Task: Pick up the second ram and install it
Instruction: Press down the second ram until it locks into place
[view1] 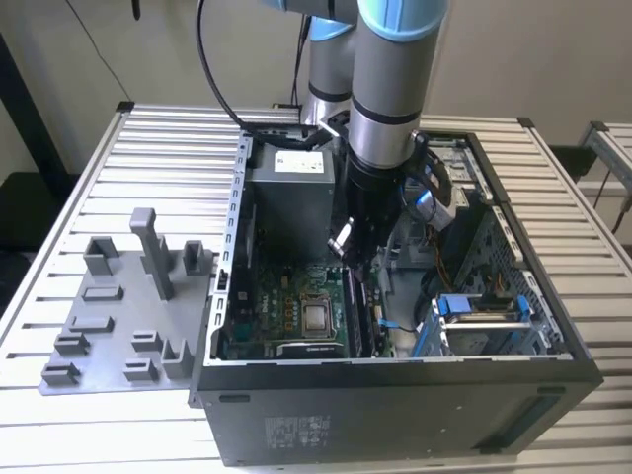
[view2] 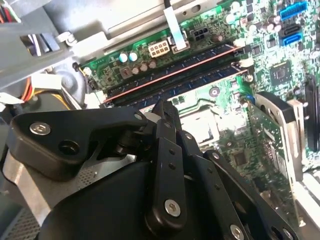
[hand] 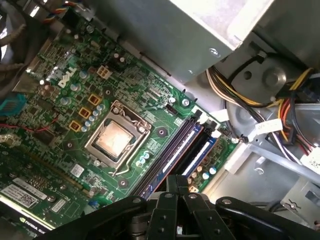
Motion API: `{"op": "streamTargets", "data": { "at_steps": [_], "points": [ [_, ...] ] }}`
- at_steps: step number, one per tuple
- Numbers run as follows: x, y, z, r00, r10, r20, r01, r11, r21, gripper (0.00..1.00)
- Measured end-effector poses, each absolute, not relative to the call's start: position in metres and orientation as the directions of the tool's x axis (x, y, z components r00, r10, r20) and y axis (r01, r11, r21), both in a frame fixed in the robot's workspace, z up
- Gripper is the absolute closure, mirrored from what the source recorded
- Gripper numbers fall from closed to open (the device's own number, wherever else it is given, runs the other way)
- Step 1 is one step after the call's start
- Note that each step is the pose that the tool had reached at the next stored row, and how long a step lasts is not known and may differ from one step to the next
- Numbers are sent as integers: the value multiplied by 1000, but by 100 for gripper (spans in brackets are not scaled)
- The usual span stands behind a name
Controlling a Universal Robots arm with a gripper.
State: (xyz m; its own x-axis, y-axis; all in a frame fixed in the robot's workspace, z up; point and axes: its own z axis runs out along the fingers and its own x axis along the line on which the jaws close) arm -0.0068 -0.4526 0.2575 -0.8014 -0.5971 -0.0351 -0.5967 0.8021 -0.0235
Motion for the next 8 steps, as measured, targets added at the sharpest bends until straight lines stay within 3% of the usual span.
{"op": "streamTargets", "data": {
  "at_steps": [8],
  "points": [
    [-8, -453, 254, -730, -682, -35, -682, 731, -23, 89]
  ]
}}
